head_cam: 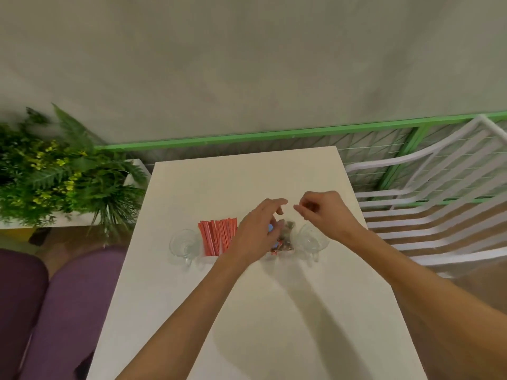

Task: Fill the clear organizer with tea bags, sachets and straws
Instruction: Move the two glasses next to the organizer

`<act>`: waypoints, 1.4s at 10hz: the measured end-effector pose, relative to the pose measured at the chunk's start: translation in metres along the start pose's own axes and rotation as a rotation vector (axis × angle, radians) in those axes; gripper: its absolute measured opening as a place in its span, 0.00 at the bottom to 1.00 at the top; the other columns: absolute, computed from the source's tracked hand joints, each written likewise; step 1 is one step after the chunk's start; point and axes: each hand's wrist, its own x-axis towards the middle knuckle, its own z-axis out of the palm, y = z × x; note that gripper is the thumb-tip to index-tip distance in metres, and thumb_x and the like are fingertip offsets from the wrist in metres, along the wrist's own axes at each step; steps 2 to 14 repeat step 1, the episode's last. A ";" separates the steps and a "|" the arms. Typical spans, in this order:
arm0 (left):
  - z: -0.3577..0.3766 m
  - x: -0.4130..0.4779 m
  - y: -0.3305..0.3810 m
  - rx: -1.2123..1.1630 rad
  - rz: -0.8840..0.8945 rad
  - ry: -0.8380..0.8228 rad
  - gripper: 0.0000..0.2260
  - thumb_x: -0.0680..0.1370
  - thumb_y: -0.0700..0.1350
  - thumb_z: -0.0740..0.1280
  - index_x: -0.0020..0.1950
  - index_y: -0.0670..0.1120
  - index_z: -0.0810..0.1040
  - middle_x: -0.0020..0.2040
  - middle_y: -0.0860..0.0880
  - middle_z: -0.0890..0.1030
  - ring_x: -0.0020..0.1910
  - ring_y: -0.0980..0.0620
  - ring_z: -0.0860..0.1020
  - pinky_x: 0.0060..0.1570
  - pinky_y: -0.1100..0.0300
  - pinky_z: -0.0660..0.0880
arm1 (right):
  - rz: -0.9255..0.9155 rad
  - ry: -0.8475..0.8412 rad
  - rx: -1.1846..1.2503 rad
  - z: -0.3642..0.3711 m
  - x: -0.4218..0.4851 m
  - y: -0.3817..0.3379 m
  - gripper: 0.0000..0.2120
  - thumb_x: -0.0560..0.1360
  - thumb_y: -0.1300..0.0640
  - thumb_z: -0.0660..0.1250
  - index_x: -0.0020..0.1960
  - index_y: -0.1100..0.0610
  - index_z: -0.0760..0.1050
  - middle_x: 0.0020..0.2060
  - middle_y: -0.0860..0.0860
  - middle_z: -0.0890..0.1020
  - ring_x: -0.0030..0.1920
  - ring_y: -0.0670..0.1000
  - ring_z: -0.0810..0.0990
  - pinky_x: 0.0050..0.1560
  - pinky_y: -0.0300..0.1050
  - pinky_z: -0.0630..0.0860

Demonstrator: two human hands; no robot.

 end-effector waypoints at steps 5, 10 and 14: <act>-0.063 -0.012 0.012 -0.056 0.056 0.120 0.09 0.79 0.43 0.64 0.59 0.51 0.77 0.42 0.56 0.78 0.35 0.56 0.76 0.40 0.60 0.76 | -0.152 0.115 0.047 -0.011 0.002 -0.071 0.13 0.76 0.51 0.68 0.35 0.54 0.75 0.25 0.48 0.77 0.28 0.50 0.75 0.33 0.46 0.75; -0.063 -0.012 0.012 -0.056 0.056 0.120 0.09 0.79 0.43 0.64 0.59 0.51 0.77 0.42 0.56 0.78 0.35 0.56 0.76 0.40 0.60 0.76 | -0.152 0.115 0.047 -0.011 0.002 -0.071 0.13 0.76 0.51 0.68 0.35 0.54 0.75 0.25 0.48 0.77 0.28 0.50 0.75 0.33 0.46 0.75; -0.063 -0.012 0.012 -0.056 0.056 0.120 0.09 0.79 0.43 0.64 0.59 0.51 0.77 0.42 0.56 0.78 0.35 0.56 0.76 0.40 0.60 0.76 | -0.152 0.115 0.047 -0.011 0.002 -0.071 0.13 0.76 0.51 0.68 0.35 0.54 0.75 0.25 0.48 0.77 0.28 0.50 0.75 0.33 0.46 0.75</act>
